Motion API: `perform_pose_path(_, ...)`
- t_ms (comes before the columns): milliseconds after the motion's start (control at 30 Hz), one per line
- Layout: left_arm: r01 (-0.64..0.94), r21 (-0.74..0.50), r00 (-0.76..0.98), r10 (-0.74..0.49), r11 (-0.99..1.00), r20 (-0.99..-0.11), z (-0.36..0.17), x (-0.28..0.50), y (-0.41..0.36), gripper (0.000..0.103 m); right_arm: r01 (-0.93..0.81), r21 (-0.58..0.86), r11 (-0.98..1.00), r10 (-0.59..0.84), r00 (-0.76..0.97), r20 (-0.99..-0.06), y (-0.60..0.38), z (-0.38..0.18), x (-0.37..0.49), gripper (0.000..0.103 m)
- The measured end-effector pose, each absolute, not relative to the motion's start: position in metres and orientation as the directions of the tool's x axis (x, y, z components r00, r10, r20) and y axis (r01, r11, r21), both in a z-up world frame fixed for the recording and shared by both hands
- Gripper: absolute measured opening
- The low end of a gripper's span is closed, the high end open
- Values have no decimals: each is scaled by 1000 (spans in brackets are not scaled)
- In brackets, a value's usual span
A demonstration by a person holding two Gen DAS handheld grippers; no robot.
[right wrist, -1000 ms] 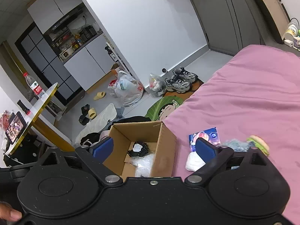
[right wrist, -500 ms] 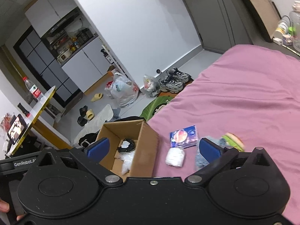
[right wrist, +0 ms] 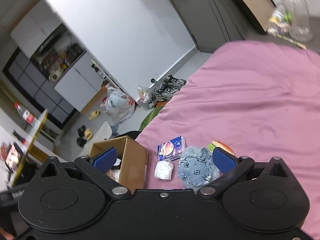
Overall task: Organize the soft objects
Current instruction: 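Grasp the grey plush with the left tool while the right tool grasps the burger plush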
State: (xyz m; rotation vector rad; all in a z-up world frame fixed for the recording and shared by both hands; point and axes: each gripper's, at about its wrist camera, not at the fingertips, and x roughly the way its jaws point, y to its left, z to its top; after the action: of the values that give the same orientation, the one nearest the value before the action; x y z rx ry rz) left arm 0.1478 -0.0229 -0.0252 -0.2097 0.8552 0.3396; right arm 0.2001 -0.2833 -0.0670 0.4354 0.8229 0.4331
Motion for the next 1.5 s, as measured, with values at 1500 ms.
perform_pose_path(1500, -276, -165, 538, 10, 947, -843, -137, 246, -152, 67, 97, 699, 709, 570, 504, -649, -358, -170, 255, 70)
